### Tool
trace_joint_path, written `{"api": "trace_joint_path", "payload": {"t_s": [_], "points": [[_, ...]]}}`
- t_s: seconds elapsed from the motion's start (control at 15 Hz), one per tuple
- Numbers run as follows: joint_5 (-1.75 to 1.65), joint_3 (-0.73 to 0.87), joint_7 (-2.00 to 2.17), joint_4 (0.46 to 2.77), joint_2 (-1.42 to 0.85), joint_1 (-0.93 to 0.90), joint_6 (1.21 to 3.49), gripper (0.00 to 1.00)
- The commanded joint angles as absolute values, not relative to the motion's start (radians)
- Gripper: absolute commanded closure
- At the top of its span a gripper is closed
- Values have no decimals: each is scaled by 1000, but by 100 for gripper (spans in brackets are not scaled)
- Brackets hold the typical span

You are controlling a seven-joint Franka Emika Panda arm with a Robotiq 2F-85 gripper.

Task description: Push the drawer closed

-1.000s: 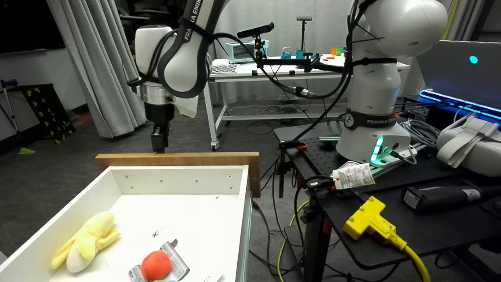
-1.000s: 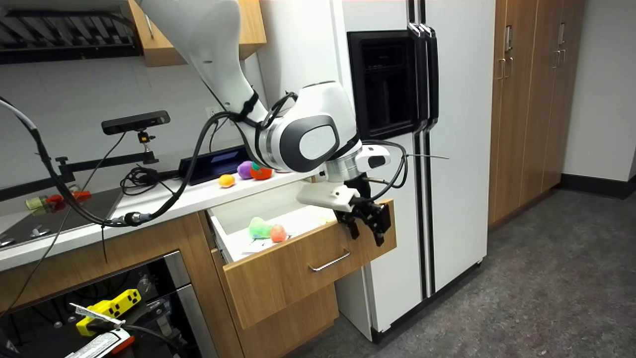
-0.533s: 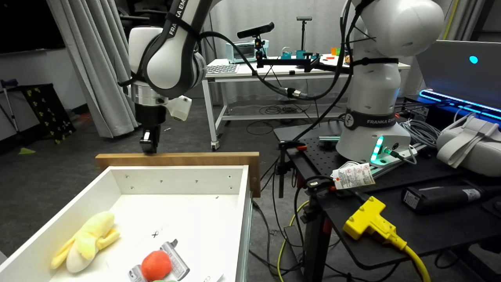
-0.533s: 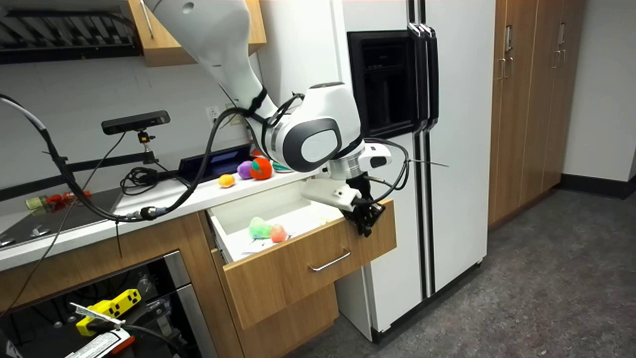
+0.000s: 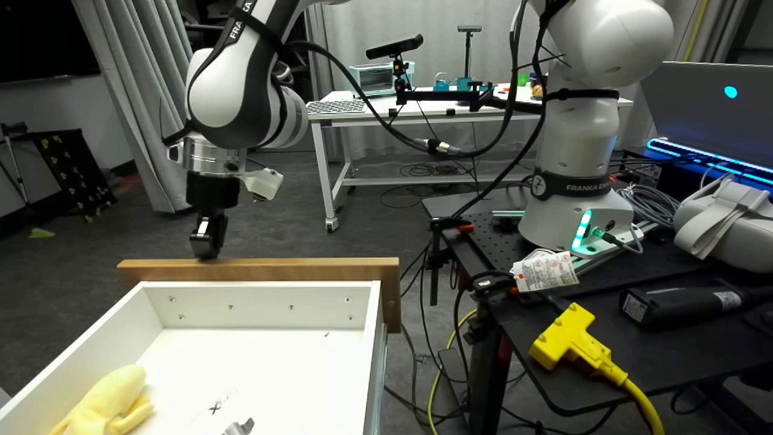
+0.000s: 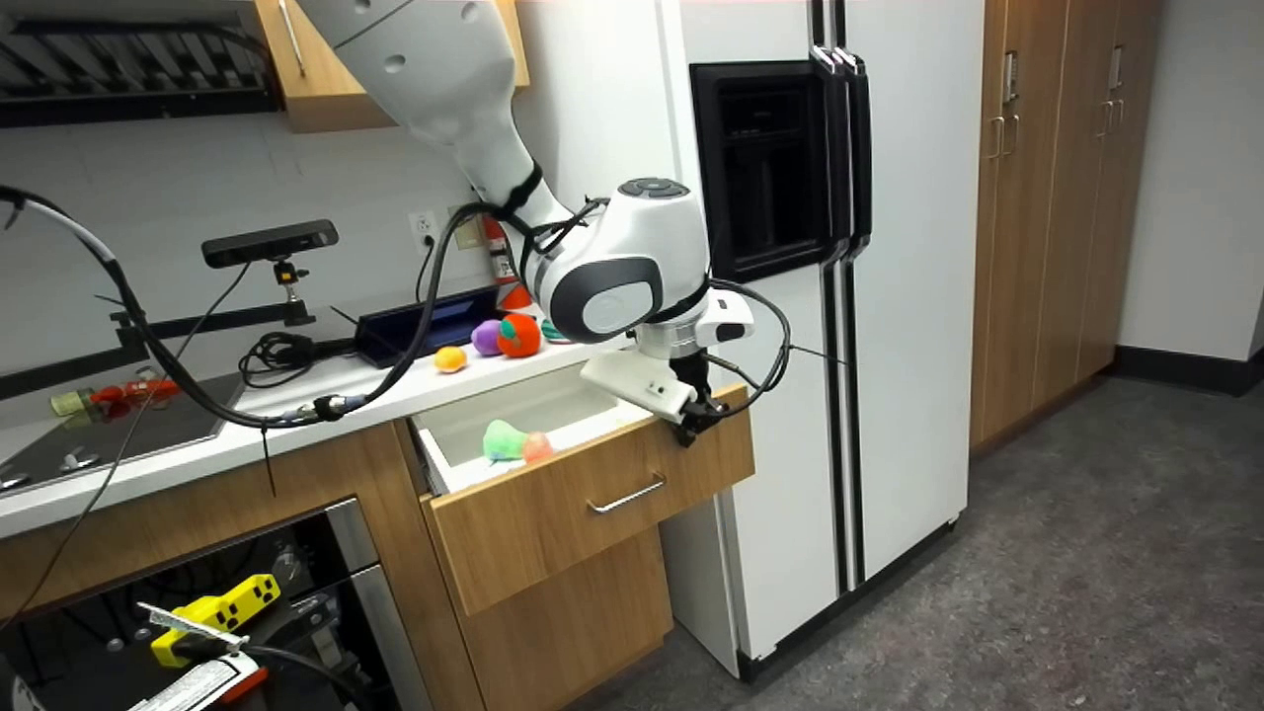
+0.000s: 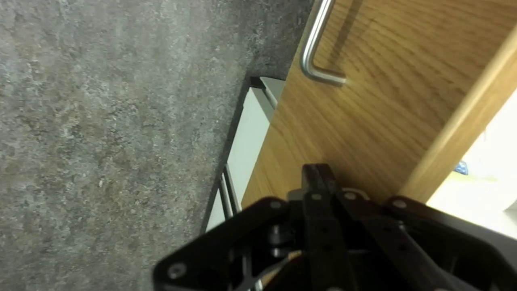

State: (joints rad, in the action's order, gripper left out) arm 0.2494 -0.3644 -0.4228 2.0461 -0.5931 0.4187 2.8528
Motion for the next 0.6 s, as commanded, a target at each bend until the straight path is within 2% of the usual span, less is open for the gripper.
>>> {"api": "trace_joint_path", "payload": {"t_s": [0.0,0.53], "points": [[291,-462,-514,1979,-660,453,2816,100],[257,-555,-555,1810,-823,371,2755,100]]}}
